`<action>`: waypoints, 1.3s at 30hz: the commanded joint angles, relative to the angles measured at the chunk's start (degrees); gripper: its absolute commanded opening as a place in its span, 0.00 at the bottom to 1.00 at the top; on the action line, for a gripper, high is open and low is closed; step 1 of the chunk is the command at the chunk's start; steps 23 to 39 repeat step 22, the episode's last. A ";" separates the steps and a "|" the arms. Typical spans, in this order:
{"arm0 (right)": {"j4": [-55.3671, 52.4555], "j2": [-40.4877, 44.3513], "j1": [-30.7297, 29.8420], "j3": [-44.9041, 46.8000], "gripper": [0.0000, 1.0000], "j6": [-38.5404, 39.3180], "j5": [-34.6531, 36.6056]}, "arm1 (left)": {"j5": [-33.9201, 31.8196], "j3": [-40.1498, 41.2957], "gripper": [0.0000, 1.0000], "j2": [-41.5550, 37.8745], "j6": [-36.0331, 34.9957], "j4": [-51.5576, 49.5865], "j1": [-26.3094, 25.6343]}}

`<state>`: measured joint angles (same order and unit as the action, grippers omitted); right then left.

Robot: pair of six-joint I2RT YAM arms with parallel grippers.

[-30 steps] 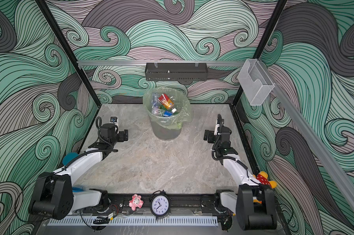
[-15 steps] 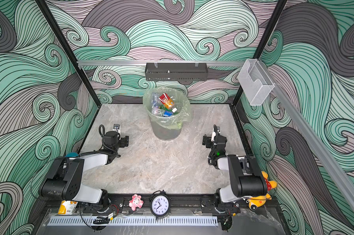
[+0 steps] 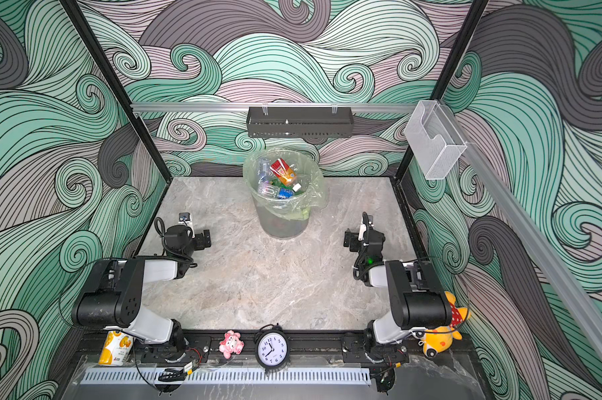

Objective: Throw the plastic bottles in the bin
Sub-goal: Reset both arms

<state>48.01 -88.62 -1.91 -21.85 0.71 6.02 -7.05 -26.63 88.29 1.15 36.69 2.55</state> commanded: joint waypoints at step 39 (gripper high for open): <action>0.64 0.73 0.24 -1.03 0.99 0.50 -0.39 | 1.60 -1.23 0.99 -0.59 1.49 0.21 0.44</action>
